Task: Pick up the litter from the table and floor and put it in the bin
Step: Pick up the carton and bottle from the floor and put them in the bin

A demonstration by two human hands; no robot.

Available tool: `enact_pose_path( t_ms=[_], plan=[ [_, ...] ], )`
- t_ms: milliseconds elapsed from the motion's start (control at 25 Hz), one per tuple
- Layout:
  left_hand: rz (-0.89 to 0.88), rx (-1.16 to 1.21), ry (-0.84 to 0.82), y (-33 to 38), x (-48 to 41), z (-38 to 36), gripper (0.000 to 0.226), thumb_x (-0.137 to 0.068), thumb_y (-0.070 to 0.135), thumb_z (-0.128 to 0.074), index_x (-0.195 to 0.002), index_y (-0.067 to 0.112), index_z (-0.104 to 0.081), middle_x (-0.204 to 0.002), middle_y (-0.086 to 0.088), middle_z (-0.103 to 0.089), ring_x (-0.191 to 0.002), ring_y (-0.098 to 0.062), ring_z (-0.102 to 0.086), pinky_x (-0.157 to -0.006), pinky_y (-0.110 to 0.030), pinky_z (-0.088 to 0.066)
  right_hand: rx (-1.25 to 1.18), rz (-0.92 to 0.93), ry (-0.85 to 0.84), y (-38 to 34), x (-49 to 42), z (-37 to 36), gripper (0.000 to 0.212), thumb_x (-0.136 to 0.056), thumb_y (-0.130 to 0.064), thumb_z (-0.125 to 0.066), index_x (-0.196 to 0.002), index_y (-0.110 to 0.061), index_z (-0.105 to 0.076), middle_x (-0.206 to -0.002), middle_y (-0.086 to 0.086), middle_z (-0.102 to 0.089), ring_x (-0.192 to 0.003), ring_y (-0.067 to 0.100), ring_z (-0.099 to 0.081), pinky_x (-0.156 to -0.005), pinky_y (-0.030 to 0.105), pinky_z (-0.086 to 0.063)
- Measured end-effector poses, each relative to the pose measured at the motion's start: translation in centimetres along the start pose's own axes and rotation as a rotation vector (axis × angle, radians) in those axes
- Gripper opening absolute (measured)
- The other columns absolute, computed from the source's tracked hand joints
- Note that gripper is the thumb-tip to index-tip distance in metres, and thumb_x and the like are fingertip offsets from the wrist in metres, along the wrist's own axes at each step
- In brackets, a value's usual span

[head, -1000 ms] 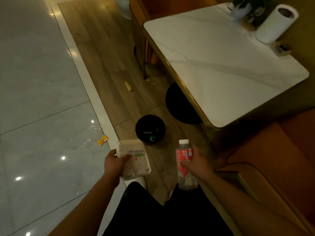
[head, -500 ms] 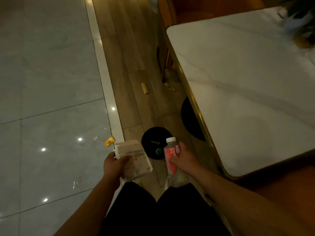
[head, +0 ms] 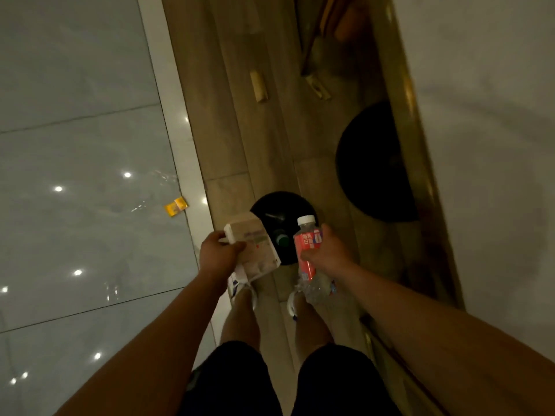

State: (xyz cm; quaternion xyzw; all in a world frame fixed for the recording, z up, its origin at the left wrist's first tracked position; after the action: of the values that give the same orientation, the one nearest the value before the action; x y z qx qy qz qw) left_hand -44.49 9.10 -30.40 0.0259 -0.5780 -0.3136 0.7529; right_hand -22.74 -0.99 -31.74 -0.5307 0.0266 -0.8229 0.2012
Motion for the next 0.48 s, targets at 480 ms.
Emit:
enact_pose_path(
  t_ms=[480],
  plan=[
    [0.008,-0.227,0.012,-4.1,-11.3,-8.7,0.051,-0.082,0.023,-0.073,-0.128,0.011,-0.055,-0.121,-0.011,-0.067,-0.108,-0.032,-0.064,-0.094,-0.044,-0.054,-0.045,-0.058,-0.026,5.8,-7.9,-6.2,0.047,-0.087,-0.020,-0.064,-0.133,-0.017,-0.052,-0.126,0.009,-0.062,-0.113,0.027,-0.060,-0.092,0.036,-0.049]
  ],
)
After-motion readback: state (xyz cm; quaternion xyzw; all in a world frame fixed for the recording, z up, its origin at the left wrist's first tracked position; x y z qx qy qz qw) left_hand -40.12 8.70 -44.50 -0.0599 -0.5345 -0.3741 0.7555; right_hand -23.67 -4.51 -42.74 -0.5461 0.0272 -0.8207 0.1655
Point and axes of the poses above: each hand's wrist, its own x-axis away from the middle knuckle, its own z-axis out of the back of the hand, y = z × x, the point moved 4 cm from there along -x, towards the middle knuckle
